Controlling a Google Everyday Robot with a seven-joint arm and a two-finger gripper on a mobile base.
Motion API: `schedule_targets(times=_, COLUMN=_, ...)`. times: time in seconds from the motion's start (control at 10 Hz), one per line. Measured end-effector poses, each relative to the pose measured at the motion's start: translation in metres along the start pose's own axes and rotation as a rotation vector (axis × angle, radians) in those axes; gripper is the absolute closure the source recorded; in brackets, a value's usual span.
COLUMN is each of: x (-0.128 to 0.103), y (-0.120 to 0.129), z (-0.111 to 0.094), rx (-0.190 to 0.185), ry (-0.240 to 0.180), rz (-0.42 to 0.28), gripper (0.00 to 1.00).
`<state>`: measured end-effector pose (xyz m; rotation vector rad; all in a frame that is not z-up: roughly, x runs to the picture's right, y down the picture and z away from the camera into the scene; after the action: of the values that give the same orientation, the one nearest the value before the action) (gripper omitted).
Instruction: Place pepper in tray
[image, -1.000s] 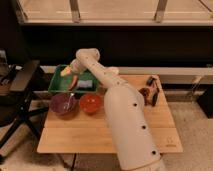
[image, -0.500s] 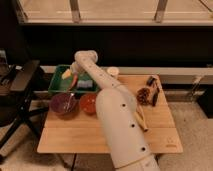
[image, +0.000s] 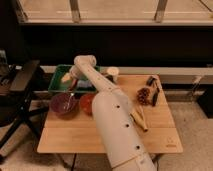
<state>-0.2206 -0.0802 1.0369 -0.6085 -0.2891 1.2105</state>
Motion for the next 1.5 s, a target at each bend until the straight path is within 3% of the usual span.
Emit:
schedule_targets(times=0.3, x=0.013, y=-0.003, z=0.014, rx=-0.017, ry=0.039, rz=0.014, gripper=0.21)
schedule_targets(times=0.5, x=0.017, y=-0.004, z=0.019, rx=-0.016, ry=0.067, rz=0.036, gripper=0.38)
schedule_targets(times=1.0, x=0.02, y=-0.003, z=0.018, rx=-0.017, ry=0.077, rz=0.035, gripper=0.86)
schedule_targets(times=1.2, x=0.011, y=0.003, z=0.01, rx=-0.013, ry=0.057, rz=0.035, gripper=1.0)
schedule_targets(times=1.5, x=-0.01, y=0.007, z=-0.025, rx=-0.034, ry=-0.024, rz=0.048, gripper=1.0)
